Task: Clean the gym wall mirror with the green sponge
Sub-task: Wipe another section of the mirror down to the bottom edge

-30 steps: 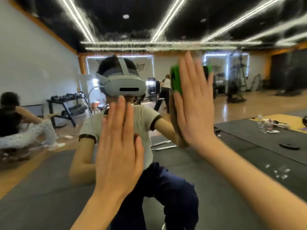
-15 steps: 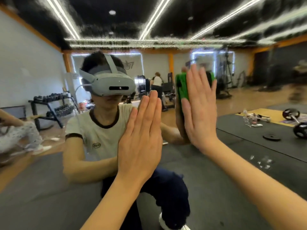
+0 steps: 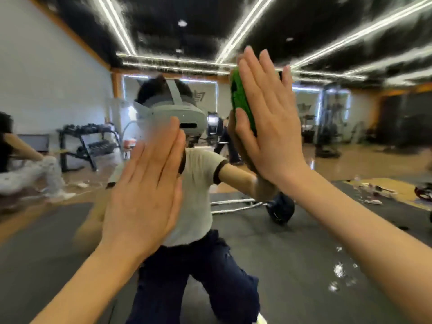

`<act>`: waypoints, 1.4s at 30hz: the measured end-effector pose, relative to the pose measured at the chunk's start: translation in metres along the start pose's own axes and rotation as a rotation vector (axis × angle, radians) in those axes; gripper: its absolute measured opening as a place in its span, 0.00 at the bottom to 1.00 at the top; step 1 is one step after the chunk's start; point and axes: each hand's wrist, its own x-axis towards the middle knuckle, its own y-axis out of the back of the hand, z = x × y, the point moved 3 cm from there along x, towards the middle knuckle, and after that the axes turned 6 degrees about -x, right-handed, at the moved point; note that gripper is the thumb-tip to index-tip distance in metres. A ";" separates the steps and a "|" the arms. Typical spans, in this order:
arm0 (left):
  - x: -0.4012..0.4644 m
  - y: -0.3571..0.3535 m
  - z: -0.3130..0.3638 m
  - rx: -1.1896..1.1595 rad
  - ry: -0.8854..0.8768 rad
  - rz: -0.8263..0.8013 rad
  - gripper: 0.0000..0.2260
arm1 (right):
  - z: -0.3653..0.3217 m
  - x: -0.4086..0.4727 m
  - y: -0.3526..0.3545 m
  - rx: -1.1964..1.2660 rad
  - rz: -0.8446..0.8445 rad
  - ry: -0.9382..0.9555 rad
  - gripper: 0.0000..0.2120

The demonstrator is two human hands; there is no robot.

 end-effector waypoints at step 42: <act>0.054 -0.074 0.141 -0.076 0.113 0.172 0.29 | 0.132 -0.019 0.032 -0.056 0.040 -0.004 0.25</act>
